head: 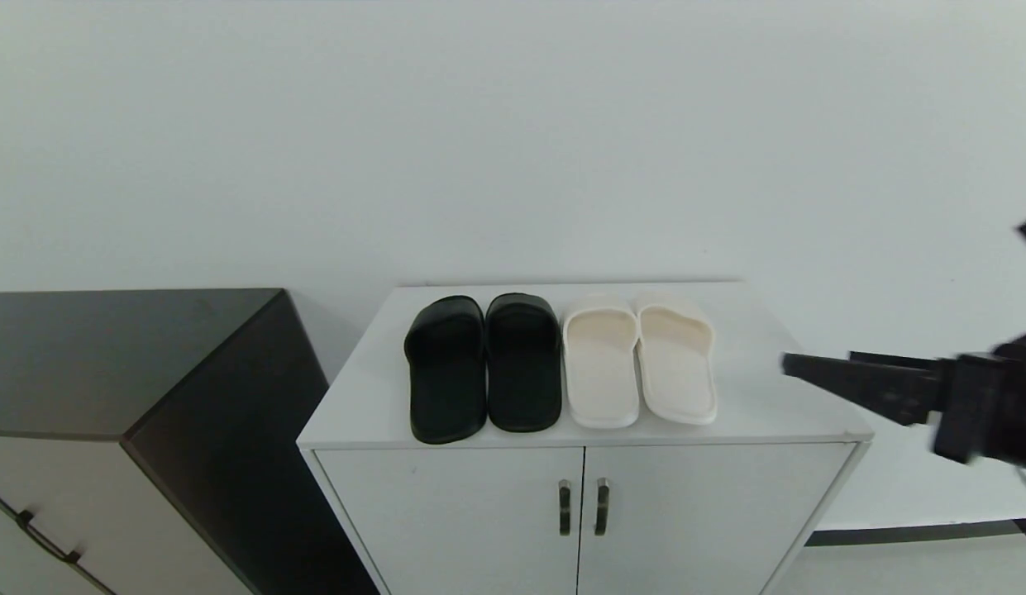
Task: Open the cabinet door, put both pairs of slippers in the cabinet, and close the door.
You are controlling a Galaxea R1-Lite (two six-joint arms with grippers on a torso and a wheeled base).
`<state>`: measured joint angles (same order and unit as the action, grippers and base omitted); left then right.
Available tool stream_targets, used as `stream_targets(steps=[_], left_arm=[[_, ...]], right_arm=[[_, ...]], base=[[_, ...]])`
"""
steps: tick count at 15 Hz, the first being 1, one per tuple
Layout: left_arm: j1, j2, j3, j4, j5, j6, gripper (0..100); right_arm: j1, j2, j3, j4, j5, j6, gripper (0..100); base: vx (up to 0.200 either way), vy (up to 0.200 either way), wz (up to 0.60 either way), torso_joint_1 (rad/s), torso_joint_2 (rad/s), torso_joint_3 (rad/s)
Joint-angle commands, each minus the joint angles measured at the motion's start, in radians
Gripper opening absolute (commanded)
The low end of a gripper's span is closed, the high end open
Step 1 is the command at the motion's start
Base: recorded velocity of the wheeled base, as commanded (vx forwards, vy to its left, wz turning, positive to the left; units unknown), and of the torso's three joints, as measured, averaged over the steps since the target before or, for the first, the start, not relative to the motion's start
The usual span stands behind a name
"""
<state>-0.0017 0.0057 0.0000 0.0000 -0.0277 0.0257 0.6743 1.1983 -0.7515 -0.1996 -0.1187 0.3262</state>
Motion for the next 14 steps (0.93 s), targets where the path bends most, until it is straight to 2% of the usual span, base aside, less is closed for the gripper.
stream_targets(steps=[1,5,7,9,11,14], left_arm=[[-0.001,0.005,0.0,0.0,0.0,-0.001,0],[-0.014,0.034,0.0,0.0,-0.001,-0.007,0],[-0.014,0.036,0.0,0.0,-0.001,-0.007,0],[-0.014,0.036,0.0,0.0,-0.001,-0.007,0],[-0.015,0.036,0.0,0.0,-0.001,-0.007,0],[-0.015,0.036,0.0,0.0,-0.001,-0.009,0]], right_arm=[[0.123,0.336,-0.192,-0.055,-0.199,0.033,100],[0.134,0.497,-0.313,-0.086,-0.318,0.004,100],[0.134,0.587,-0.365,-0.118,-0.45,-0.015,100],[0.134,0.632,-0.401,-0.118,-0.513,-0.027,100],[0.134,0.678,-0.442,-0.118,-0.558,-0.027,100],[0.13,0.738,-0.491,-0.119,-0.558,-0.026,100]], base=[[0.0,0.0,0.0,0.0,0.0,0.0],[0.0,0.0,0.0,0.0,0.0,0.0],[0.0,0.0,0.0,0.0,0.0,0.0],[0.0,0.0,0.0,0.0,0.0,0.0],[0.0,0.0,0.0,0.0,0.0,0.0],[0.0,0.0,0.0,0.0,0.0,0.0]])
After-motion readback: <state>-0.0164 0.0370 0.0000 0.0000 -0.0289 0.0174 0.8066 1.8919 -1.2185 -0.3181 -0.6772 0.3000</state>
